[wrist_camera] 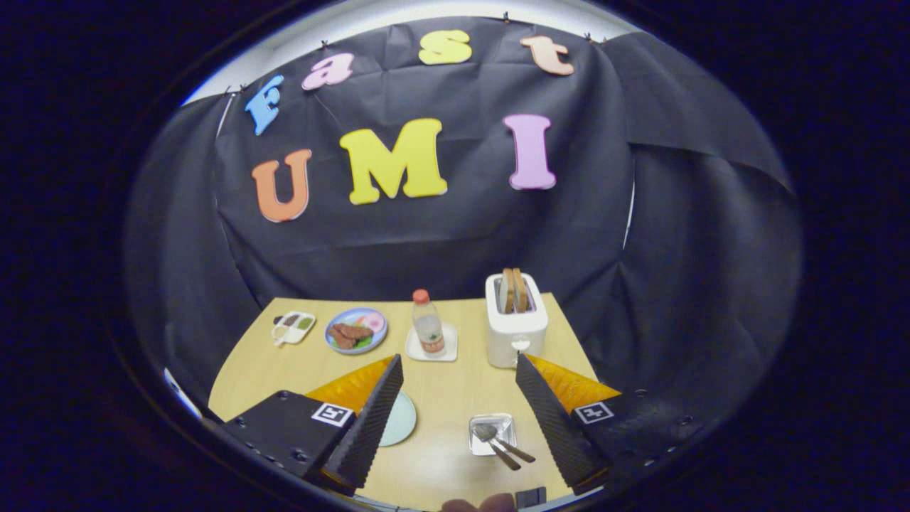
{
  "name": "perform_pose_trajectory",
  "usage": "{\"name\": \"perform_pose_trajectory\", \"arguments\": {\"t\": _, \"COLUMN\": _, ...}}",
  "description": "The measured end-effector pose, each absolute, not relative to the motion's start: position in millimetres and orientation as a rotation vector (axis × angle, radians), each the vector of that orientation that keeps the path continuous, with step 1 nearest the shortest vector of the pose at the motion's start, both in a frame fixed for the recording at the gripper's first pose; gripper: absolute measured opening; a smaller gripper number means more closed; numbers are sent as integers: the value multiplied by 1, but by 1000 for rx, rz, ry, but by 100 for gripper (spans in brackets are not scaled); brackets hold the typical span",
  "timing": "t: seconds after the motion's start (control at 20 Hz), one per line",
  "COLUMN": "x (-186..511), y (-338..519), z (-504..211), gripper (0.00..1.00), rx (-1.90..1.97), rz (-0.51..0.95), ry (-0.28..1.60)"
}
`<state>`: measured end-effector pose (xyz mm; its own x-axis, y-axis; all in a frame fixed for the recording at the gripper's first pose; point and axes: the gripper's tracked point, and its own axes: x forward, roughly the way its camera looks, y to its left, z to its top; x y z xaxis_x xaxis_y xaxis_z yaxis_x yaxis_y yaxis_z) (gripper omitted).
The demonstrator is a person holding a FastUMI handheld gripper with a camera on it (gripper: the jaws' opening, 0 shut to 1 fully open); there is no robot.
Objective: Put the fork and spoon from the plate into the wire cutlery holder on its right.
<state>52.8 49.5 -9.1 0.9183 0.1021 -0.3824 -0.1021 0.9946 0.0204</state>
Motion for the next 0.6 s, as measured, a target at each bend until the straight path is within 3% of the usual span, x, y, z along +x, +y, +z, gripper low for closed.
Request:
{"name": "perform_pose_trajectory", "arguments": {"t": 0.25, "x": 23, "y": 49, "z": 27, "gripper": 97, "rx": -38, "rz": 110, "ry": 192}}
{"name": "perform_pose_trajectory", "arguments": {"t": 0.6, "x": 1, "y": 27, "z": 38, "gripper": 96, "rx": -11, "rz": 75, "ry": 135}}
